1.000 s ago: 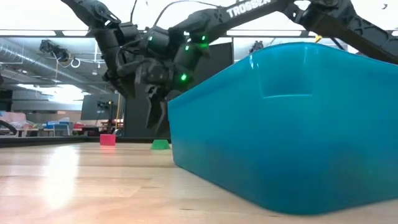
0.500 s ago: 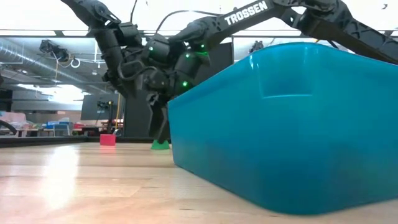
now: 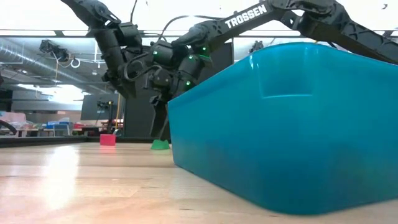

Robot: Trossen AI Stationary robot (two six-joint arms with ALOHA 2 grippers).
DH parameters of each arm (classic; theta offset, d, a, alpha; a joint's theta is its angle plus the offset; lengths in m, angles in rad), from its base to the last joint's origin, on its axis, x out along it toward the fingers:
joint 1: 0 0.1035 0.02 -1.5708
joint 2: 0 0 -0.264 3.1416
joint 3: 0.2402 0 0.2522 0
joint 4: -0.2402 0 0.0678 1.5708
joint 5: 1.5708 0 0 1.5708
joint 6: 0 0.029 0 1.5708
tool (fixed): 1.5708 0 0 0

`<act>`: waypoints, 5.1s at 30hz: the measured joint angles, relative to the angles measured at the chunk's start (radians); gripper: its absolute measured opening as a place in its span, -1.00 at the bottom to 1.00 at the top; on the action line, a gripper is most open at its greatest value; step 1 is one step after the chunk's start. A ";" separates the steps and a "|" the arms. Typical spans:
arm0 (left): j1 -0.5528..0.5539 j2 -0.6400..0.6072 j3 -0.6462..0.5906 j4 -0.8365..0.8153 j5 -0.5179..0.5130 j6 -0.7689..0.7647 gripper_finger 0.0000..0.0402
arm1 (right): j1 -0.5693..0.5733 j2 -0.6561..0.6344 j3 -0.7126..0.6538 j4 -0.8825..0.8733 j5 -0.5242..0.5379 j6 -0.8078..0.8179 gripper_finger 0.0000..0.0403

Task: Sort blocks by size
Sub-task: Put the small green block into the yellow bin

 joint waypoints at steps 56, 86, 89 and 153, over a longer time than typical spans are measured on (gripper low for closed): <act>0.000 0.001 0.000 0.020 -0.001 0.030 0.26 | -0.006 0.034 -0.002 -0.062 0.035 -0.055 0.46; 0.000 0.001 0.000 0.020 -0.001 0.034 0.26 | -0.002 0.031 0.001 -0.072 0.104 -0.316 0.36; 0.000 0.001 0.000 0.020 0.000 0.033 0.26 | -0.010 0.031 0.001 -0.080 0.078 -0.300 0.33; 0.000 0.001 0.000 0.013 0.042 0.034 0.26 | 0.089 0.005 -0.002 -0.058 -0.018 -0.148 -0.25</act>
